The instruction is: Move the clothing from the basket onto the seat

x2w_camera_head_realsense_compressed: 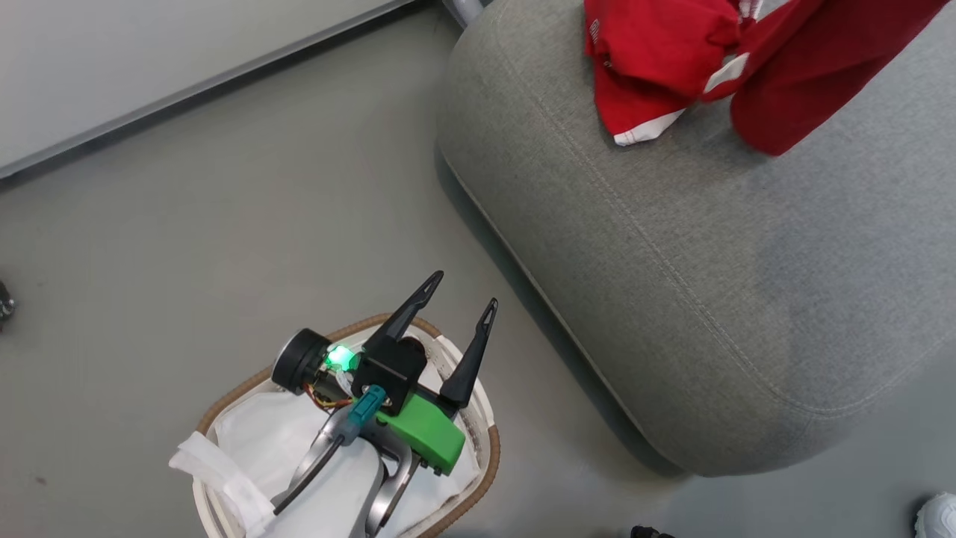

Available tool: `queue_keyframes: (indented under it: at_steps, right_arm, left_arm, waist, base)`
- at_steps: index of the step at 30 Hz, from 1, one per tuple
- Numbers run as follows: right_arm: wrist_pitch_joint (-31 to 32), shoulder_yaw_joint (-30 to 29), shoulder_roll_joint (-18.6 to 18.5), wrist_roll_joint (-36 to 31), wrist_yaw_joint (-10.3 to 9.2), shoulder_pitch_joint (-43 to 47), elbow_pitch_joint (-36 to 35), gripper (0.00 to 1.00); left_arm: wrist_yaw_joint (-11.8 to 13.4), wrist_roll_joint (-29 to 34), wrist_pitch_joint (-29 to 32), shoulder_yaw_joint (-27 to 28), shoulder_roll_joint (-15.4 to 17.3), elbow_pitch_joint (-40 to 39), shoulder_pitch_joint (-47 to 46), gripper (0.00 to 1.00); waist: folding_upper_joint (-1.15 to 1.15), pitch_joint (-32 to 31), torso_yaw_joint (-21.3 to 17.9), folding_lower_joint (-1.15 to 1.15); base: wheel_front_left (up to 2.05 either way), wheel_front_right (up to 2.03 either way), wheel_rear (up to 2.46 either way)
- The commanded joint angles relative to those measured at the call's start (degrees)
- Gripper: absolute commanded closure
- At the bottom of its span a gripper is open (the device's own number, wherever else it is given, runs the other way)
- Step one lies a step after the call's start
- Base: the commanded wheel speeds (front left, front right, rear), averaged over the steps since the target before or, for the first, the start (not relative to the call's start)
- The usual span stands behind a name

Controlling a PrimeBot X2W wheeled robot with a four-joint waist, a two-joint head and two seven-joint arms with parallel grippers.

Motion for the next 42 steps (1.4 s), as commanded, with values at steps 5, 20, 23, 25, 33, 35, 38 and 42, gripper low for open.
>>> queue_keyframes:
  at_steps: [5,20,23,25,33,35,38,42]
  right_arm:
    - [0.0,-4.9,-4.2,-0.7,-0.08,-6.7,5.2,1.0]
    - [0.0,-12.0,0.8,-5.1,-0.08,-7.2,14.0,1.0]
    - [0.0,-13.3,2.0,-6.0,-0.08,-6.6,15.2,1.0]
    - [0.0,-14.1,2.6,-6.7,-0.08,-6.4,15.7,1.0]
    - [0.0,-14.5,4.7,-7.6,-0.08,-3.9,14.3,0.0]
    - [0.0,-14.1,5.2,-7.4,-0.08,-2.4,13.4,0.0]
    - [0.0,-13.2,5.9,-6.8,-0.08,0.4,11.8,0.0]
    - [0.0,-11.6,6.5,-5.9,-0.08,4.5,9.6,0.0]
  left_arm:
    - [-0.3,1.7,0.1,-0.7,1.5,-0.4,-3.6,0.0]
    - [0.4,3.5,1.2,-2.1,3.1,-3.0,-7.9,0.0]
    - [0.5,3.4,1.2,-2.2,3.6,-3.1,-7.5,0.0]
    - [0.6,3.3,1.3,-2.3,3.9,-3.2,-7.3,0.0]
    - [0.4,2.6,1.3,-2.7,4.2,-3.3,-7.2,0.0]
    - [0.3,2.2,1.0,-2.9,4.0,-3.2,-7.2,0.0]
    - [0.0,1.8,0.9,-3.2,3.8,-2.8,-6.9,0.0]
    - [0.0,1.0,0.3,-3.1,3.3,-2.5,-6.4,0.0]
  waist:
    - [-0.01,10.4,6.9,0.0]
    - [-0.01,20.8,10.9,0.0]
    - [-0.01,21.3,11.1,0.0]
    - [-0.01,21.5,11.0,0.0]
    - [-0.01,20.6,9.9,0.0]
    - [-0.01,19.8,9.6,0.0]
    - [-0.01,18.0,9.3,0.0]
    - [-0.01,15.3,9.1,0.0]
  base:
    - [0.0,0.0,0.0]
    - [0.0,0.0,0.0]
    - [0.0,0.0,0.0]
    - [0.0,0.0,0.0]
    - [0.0,0.0,0.0]
    - [0.0,0.0,0.0]
    - [0.0,0.0,0.0]
    - [0.0,0.0,0.0]
